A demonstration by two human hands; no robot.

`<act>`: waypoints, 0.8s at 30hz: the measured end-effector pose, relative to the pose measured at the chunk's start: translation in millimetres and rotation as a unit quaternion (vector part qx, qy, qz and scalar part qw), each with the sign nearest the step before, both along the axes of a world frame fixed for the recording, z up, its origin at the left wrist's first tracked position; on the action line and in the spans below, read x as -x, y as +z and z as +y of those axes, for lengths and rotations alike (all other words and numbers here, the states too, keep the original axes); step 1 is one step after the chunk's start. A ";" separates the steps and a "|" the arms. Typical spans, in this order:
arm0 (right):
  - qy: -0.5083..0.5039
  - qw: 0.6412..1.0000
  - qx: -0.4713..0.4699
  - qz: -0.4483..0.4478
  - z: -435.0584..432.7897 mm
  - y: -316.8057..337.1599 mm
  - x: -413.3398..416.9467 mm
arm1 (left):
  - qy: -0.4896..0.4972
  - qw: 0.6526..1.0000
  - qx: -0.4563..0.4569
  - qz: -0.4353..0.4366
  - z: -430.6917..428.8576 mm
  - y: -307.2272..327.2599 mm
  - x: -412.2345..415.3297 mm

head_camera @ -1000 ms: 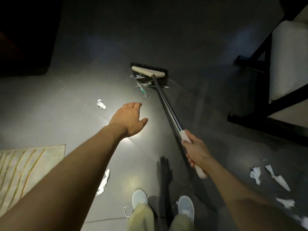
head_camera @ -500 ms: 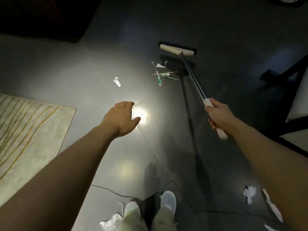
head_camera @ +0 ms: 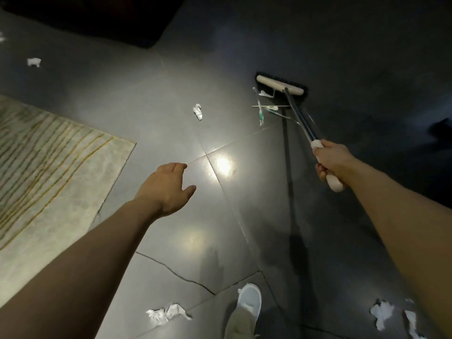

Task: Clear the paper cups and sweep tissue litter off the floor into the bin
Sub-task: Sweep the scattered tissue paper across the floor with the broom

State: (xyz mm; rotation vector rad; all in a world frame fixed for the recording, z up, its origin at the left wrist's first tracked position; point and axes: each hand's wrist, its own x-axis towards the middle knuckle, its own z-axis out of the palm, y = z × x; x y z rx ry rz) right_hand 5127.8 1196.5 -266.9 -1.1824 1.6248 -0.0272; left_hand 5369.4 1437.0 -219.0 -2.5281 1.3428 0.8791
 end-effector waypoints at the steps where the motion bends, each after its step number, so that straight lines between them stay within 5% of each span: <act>1: 0.006 1.000 -0.004 0.003 -0.8 -2.6 -2.9 | 0.002 1.000 -0.004 -0.001 1.6 -0.5 -0.8; 12: 0.062 0.997 -0.043 0.003 25.6 -20.8 -34.2 | 0.005 1.000 0.017 0.005 2.0 -0.8 0.2; 24: 0.070 0.994 -0.072 0.035 208.0 -14.5 16.7 | -0.023 0.998 0.057 0.006 85.5 21.2 10.5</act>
